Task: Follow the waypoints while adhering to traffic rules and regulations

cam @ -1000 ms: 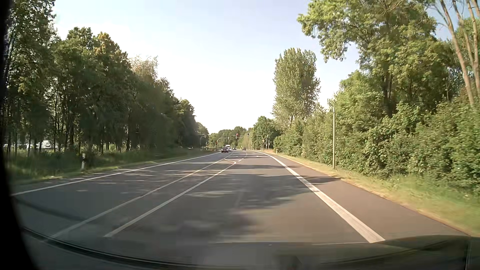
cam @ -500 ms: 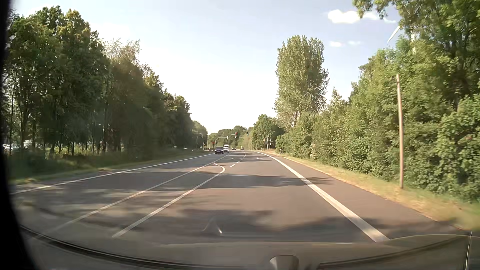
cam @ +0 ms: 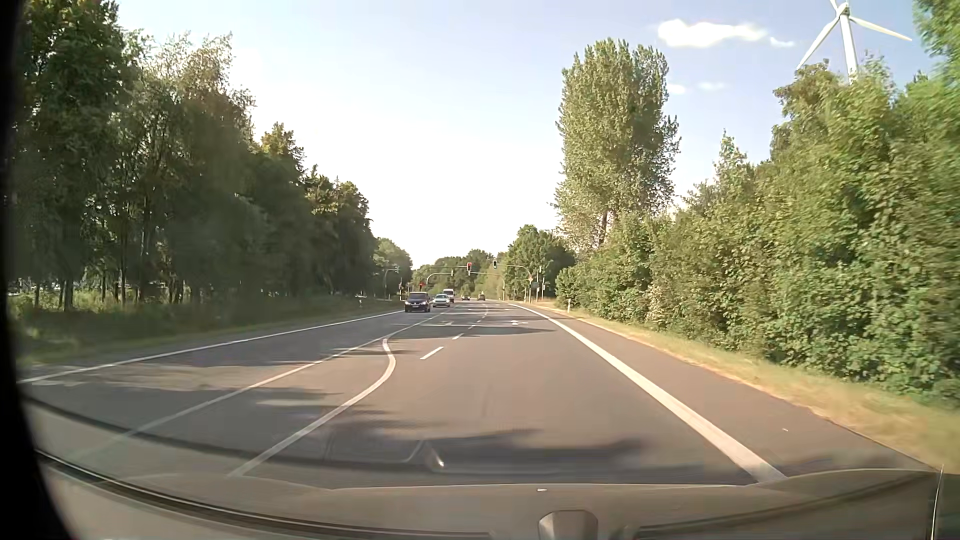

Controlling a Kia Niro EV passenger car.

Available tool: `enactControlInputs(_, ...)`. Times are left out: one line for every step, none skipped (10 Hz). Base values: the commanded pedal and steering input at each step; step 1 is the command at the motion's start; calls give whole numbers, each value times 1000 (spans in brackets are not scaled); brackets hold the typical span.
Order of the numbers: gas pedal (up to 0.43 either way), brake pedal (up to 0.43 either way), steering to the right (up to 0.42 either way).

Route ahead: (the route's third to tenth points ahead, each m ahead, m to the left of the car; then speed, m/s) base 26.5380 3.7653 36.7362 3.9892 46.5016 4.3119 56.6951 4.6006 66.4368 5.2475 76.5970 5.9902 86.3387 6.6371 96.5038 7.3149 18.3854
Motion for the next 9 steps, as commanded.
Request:
enactControlInputs(177, 6, 2)
enactControlInputs(177, 6, 1)
enactControlInputs(177, 6, 1)
enactControlInputs(177, 6, 1)
enactControlInputs(177, 6, 2)
enactControlInputs(177, 6, 1)
enactControlInputs(177, 6, 2)
enactControlInputs(177, 6, 1)
enactControlInputs(177, 6, 1)
